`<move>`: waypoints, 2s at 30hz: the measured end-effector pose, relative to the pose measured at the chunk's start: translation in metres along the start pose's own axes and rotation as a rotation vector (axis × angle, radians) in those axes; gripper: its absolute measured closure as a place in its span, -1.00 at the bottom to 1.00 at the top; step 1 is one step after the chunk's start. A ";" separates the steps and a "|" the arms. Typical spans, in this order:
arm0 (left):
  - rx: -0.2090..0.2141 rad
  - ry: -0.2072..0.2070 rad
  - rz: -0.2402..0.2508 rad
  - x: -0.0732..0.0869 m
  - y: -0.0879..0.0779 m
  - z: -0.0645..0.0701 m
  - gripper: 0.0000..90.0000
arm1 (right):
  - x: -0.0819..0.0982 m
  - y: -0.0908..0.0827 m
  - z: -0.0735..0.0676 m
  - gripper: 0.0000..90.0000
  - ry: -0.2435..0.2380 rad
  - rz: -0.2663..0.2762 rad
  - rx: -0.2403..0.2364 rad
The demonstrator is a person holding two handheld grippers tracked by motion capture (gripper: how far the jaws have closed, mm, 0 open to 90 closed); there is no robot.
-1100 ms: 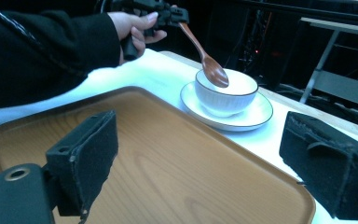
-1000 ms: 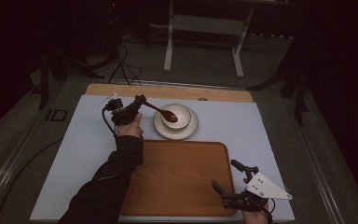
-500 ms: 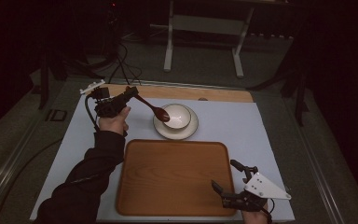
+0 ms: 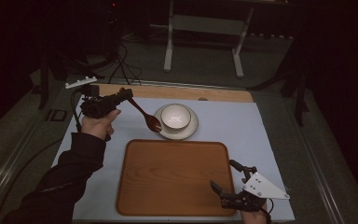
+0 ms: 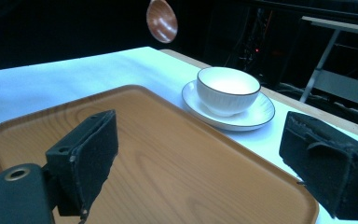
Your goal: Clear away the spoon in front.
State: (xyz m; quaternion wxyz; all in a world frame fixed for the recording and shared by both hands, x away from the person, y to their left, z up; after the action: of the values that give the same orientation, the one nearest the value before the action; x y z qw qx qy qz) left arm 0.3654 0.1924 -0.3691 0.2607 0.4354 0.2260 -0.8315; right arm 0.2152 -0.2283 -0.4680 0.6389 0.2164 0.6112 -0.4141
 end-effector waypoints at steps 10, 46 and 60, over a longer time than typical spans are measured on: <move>0.071 0.043 -0.117 0.000 -0.014 0.017 0.87 | -0.001 0.001 -0.004 -0.75 -0.018 0.000 -0.001; 0.236 0.092 -0.510 0.079 -0.011 0.041 0.87 | -0.001 0.001 -0.003 -0.75 -0.014 -0.004 -0.004; 0.275 0.056 -0.652 0.111 0.015 0.031 0.87 | -0.001 0.002 -0.004 -0.75 -0.019 -0.008 -0.004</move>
State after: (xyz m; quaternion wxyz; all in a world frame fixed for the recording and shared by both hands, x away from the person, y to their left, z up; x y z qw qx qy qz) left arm 0.3021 0.1356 -0.4487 -0.0859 0.3939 0.2464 -0.8813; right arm 0.2147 -0.2241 -0.4682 0.6436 0.2087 0.6067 -0.4173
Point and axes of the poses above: each handheld gripper's, and its own axes: y roughly forward along the jaws, x roughly out of its underside, z roughly to its right, the point moved 2 cm from there along y, roughly forward along the jaws, and after that the axes turned 9 degrees about x, right-handed, at the moved point
